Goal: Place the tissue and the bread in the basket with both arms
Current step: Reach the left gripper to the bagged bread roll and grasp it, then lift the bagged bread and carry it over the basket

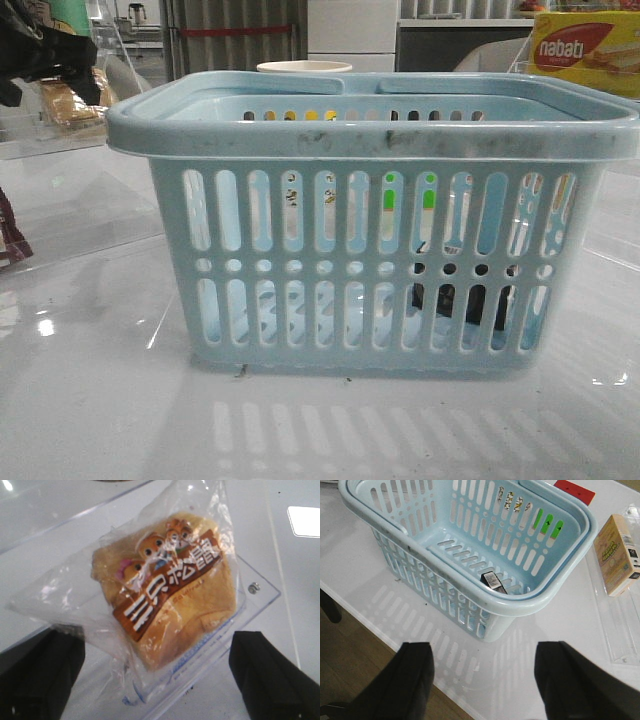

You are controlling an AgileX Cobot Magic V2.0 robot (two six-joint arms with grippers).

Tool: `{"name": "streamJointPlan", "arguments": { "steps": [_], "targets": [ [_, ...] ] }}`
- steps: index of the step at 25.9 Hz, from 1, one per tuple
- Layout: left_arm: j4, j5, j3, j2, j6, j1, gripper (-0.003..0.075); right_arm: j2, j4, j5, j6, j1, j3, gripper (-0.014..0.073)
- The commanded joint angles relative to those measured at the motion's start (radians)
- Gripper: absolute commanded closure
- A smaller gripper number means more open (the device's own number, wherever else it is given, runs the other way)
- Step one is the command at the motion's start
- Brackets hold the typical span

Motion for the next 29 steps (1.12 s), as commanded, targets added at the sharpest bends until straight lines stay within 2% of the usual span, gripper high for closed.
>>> {"name": "streamJointPlan", "arguments": {
  "steps": [1, 4, 11, 16, 23, 29],
  "targets": [
    [-0.012, -0.125, -0.043, -0.032, -0.010, 0.001, 0.0146, 0.005, 0.011, -0.067, -0.010, -0.001, -0.023, 0.0053],
    [-0.012, -0.148, -0.045, -0.017, -0.010, 0.001, 0.0199, 0.005, 0.011, -0.067, -0.010, -0.001, -0.023, 0.0053],
    [-0.012, -0.154, -0.047, -0.017, -0.010, 0.001, 0.0375, 0.005, 0.011, -0.067, -0.010, -0.001, -0.023, 0.0053],
    [-0.012, -0.124, -0.060, -0.025, -0.010, 0.001, 0.0468, 0.005, 0.011, -0.067, -0.010, -0.001, -0.023, 0.0053],
    [-0.012, -0.031, -0.062, -0.090, -0.010, 0.001, 0.0556, 0.005, 0.011, -0.067, -0.010, -0.001, -0.023, 0.0053],
    [-0.012, 0.063, -0.062, -0.178, -0.010, -0.005, 0.0603, 0.005, 0.011, -0.067, -0.010, -0.001, -0.023, 0.0053]
  ]
}}
